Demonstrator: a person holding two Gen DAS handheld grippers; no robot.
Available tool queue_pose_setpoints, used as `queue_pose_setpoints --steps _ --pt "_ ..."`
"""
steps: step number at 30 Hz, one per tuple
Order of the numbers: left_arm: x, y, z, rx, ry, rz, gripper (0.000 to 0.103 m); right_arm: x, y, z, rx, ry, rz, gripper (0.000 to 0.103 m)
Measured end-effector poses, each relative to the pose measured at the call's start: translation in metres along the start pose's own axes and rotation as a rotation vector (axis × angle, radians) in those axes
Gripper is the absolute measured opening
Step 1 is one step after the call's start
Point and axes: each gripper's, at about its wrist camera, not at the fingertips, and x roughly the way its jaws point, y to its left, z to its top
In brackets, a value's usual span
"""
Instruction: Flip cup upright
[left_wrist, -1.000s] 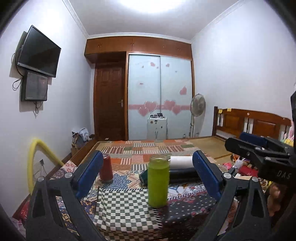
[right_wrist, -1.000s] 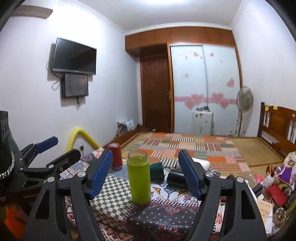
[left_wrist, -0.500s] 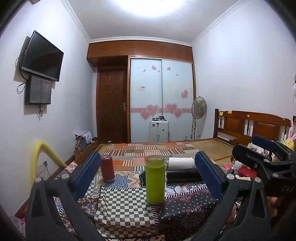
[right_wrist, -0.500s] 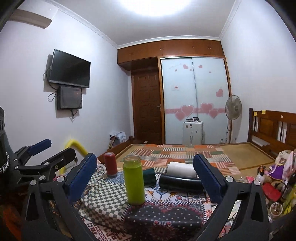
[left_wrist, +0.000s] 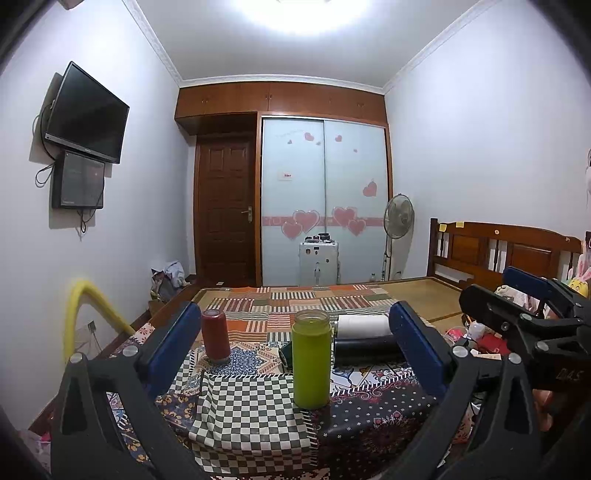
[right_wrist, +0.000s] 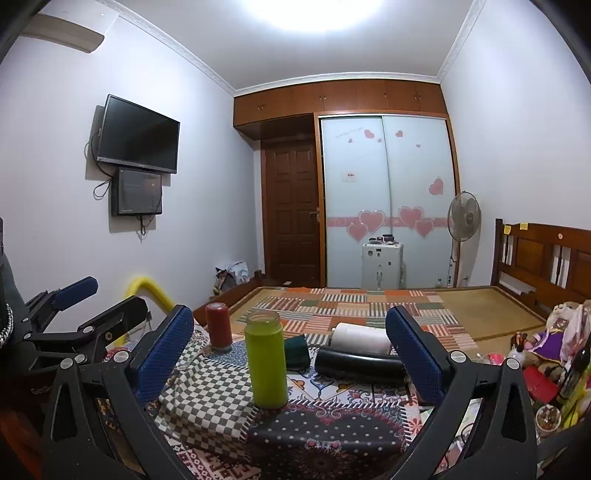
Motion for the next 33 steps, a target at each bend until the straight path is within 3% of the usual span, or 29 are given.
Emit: queue_pose_setpoints --steps 33 --pt "-0.0035 -0.0012 0.0043 -0.007 0.003 -0.013 0.103 -0.0068 -0.0038 0.0041 0.009 -0.001 -0.018 0.103"
